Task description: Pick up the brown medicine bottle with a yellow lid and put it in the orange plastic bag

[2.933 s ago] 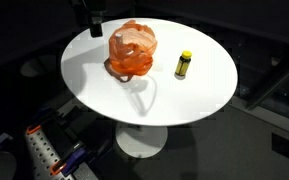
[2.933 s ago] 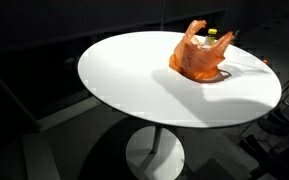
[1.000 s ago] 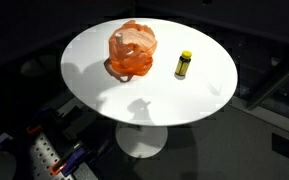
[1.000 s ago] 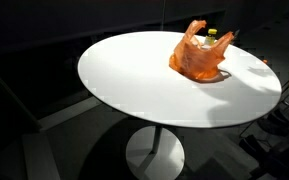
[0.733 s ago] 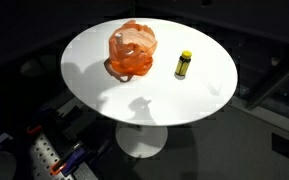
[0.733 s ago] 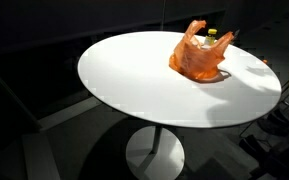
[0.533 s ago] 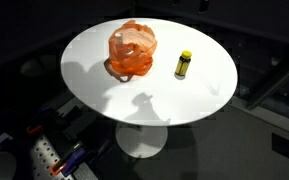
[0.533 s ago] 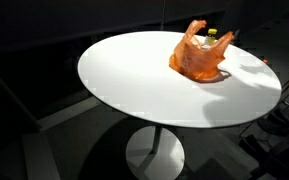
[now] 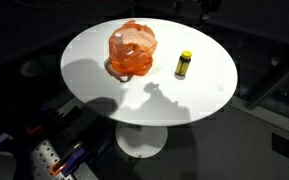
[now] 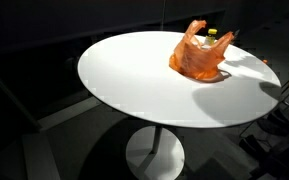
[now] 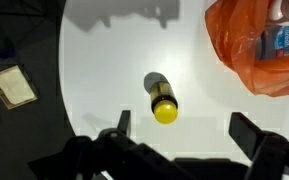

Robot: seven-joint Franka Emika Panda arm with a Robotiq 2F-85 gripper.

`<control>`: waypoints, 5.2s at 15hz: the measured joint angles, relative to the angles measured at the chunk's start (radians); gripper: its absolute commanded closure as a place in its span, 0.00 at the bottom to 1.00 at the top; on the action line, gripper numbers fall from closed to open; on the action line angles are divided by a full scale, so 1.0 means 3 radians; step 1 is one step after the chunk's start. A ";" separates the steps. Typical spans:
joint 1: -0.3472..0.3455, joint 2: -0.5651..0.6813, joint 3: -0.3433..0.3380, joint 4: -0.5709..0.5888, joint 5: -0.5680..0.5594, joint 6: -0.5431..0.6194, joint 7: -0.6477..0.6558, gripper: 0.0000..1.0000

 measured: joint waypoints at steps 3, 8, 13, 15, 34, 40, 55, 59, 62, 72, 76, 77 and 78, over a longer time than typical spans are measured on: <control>-0.0029 0.0269 0.0015 0.0215 0.0000 -0.0035 -0.0092 0.00; -0.0089 0.0717 0.0063 0.0570 0.0000 -0.0170 -0.0329 0.00; -0.0099 0.0985 0.0086 0.0809 -0.0029 -0.0247 -0.0424 0.00; -0.0099 0.0984 0.0086 0.0807 -0.0029 -0.0247 -0.0424 0.00; -0.0116 0.1475 0.0146 0.1193 -0.0025 0.0057 -0.0417 0.67; -0.0115 0.1499 0.0146 0.1277 -0.0025 0.0056 -0.0404 0.80; 0.0089 0.0543 0.0226 0.0682 -0.0059 -0.0112 -0.0401 0.80; 0.0148 0.0159 0.0361 0.0370 -0.0054 -0.0229 -0.0450 0.80; 0.0249 -0.0019 0.0454 0.0150 -0.0034 -0.0276 -0.0451 0.80; 0.0359 -0.0050 0.0554 -0.0169 0.0132 -0.0050 -0.0629 0.80; 0.0356 0.0065 0.0555 -0.0213 0.0142 0.0256 -0.0859 0.80; 0.0352 0.0095 0.0555 -0.0226 0.0142 0.0332 -0.0923 0.80; 0.0349 0.0121 0.0556 -0.0239 0.0142 0.0398 -0.0983 0.80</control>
